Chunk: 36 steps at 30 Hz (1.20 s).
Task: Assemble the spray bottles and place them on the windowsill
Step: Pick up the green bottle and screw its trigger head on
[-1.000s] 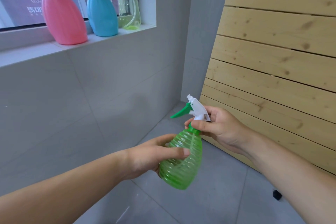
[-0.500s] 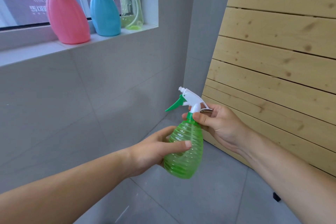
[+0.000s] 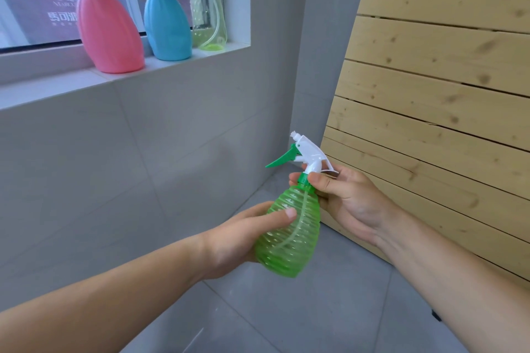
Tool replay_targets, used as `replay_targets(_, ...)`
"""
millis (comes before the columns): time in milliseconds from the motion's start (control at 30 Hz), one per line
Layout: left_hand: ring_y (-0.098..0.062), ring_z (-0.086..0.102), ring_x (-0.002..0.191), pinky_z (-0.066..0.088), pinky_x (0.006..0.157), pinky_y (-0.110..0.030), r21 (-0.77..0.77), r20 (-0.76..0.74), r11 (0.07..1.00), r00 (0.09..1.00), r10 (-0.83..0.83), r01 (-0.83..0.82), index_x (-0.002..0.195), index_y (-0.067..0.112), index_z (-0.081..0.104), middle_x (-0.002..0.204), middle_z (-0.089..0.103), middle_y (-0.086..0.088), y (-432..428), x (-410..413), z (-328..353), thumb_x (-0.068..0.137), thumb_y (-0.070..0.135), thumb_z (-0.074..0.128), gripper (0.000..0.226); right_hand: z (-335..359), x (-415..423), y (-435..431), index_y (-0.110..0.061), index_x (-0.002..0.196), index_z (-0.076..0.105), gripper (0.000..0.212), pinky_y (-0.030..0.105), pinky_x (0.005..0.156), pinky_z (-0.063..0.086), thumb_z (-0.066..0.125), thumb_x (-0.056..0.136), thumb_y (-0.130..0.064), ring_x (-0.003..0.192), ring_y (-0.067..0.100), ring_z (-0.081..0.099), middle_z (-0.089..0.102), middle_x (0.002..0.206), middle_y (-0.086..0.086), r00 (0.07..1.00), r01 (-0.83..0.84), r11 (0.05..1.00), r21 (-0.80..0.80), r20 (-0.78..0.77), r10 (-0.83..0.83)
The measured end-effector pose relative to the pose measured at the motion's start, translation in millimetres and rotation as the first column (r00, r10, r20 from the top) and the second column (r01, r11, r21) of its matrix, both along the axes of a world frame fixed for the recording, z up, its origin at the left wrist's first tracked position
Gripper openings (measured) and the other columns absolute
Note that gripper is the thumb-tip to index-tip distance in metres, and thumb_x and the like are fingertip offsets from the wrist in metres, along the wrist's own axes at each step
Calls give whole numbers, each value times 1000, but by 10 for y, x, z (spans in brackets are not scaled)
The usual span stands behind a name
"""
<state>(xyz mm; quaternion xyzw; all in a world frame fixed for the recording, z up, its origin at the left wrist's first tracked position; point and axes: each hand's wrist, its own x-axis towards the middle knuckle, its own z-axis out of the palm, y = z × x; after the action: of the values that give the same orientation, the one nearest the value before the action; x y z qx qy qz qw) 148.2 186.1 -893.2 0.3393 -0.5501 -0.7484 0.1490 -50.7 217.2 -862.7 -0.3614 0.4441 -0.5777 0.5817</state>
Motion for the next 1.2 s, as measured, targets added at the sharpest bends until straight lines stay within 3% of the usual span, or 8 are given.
replay_targets(200,-18,74,97,56,90,-35,-7,-66,998,996,63,-64,131,12,64,105,78,-2,18,-28,-8,86,40,67,53,-5,17,-12,-1,99,68,15,34,80,60,65,84,-3,87,28,71,76,94,18,993,84,996,-21,-86,-86)
replay_targets(367,-25,74,115,56,103,-40,-147,38,984,993,111,-104,129,17,63,125,76,-12,26,-10,-38,80,47,72,58,-35,46,-2,-2,93,70,8,41,91,55,64,87,0,88,29,70,76,93,19,978,138,990,-24,-156,-140)
replay_targets(500,-6,75,92,60,79,-19,-250,46,961,990,136,-121,127,22,62,119,77,-7,37,-35,2,78,50,70,57,45,24,-21,0,99,66,11,31,77,60,62,88,-1,84,25,72,73,102,21,997,75,997,27,-36,-74)
replay_targets(600,-2,73,89,58,74,-17,-270,-1,946,982,188,-181,127,21,61,115,76,-5,16,-57,49,79,51,69,57,43,35,-42,0,106,65,28,29,76,56,69,83,-16,88,24,69,71,109,19,995,94,996,4,-31,-94)
replay_targets(700,-9,74,99,59,87,-29,-242,-83,915,946,312,-323,128,21,59,115,75,-1,-51,-31,137,80,55,67,59,33,86,-30,-5,119,65,53,33,82,51,74,74,-32,96,21,69,74,113,11,982,72,997,-8,-172,-72)
replay_targets(833,-26,69,122,51,110,-50,-198,-135,873,894,427,-447,125,21,60,126,73,-8,-116,91,315,84,59,58,56,141,306,10,-18,119,66,28,32,87,54,65,91,-16,101,17,72,77,110,4,937,-23,993,-117,-348,-19)
replay_targets(1033,1,73,93,58,75,-20,-320,-188,789,851,491,-525,132,21,46,121,66,1,-197,487,660,105,39,50,32,451,791,-198,-35,136,53,50,36,95,54,66,91,-20,107,16,71,76,113,1,896,-163,952,-259,-444,33)
replay_targets(1200,-23,71,118,56,101,-36,-478,-206,651,795,570,-590,132,18,48,128,70,-13,-345,1043,1115,105,37,52,33,843,1323,-618,-35,139,50,56,28,91,56,69,89,-20,109,9,69,72,119,-3,861,-259,897,-360,-506,46)
